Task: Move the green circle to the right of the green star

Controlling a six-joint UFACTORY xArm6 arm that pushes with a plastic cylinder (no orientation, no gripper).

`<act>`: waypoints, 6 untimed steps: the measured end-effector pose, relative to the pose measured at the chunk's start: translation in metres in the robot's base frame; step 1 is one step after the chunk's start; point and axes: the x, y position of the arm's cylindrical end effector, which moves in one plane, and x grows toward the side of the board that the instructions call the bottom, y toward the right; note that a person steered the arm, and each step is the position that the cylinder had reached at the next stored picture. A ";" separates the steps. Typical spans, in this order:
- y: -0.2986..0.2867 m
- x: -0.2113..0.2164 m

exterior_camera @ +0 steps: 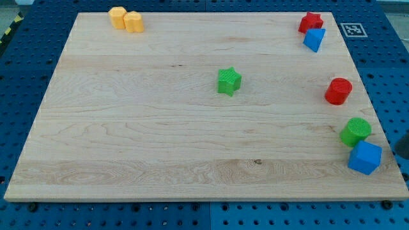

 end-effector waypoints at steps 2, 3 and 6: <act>-0.053 -0.023; -0.072 -0.039; -0.145 -0.087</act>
